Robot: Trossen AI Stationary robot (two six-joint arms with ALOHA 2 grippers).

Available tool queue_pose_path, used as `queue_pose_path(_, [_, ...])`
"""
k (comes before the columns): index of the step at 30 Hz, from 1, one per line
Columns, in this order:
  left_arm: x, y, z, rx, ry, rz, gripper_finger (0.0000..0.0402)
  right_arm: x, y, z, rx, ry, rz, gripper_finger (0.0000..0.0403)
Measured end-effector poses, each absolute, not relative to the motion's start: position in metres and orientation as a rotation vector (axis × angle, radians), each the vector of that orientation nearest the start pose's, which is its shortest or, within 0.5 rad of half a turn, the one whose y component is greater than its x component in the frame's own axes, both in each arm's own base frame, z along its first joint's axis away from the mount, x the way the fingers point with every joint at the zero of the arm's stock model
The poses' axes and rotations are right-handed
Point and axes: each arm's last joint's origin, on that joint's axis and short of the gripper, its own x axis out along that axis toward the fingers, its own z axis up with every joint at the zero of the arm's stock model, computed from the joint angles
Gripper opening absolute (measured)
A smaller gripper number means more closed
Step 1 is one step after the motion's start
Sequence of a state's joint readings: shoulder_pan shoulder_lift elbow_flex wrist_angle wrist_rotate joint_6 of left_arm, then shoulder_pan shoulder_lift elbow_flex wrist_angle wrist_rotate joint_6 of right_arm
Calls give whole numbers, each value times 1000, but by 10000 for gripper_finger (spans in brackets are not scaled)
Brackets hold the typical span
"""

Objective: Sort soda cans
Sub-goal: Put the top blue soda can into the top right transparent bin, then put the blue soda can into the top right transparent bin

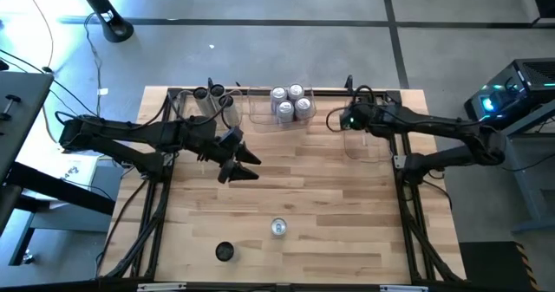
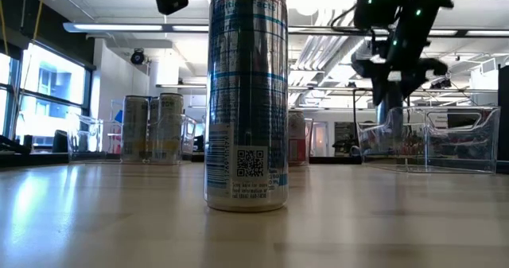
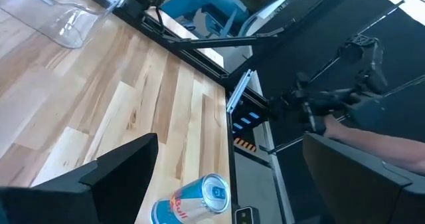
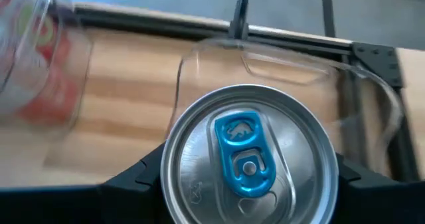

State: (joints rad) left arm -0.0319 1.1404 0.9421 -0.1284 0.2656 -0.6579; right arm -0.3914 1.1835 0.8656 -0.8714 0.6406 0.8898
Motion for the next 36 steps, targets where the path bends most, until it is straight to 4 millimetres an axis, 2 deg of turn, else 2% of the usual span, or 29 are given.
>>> queue_pose_path(6, [252,-16,323,-697,414,-176,369,182,-122,228,605,682,-1403,209])
queue_pose_path(11, [252,-16,323,-707,419,-175,369,180,-136,217,645,722,-1464,209])
queue_pose_path(14, [252,-16,323,-715,419,-172,369,184,-142,211,687,740,-1434,209])
queue_pose_path(15, [252,-16,323,-715,418,-168,369,185,-143,209,695,752,-1426,219])
queue_pose_path(19, [252,-16,323,-714,417,-166,369,187,-147,203,704,780,-1405,307])
queue_pose_path(21, [252,-16,323,-714,418,-166,369,187,-147,202,714,792,-1395,338])
queue_pose_path(23, [252,-16,323,-714,418,-166,369,187,-146,203,718,788,-1388,352])
queue_pose_path(28, [252,-16,323,-713,416,-165,369,182,-143,216,720,730,-1378,358])
queue_pose_path(36, [252,-16,322,-711,421,-162,369,160,-129,242,712,674,-1360,361])
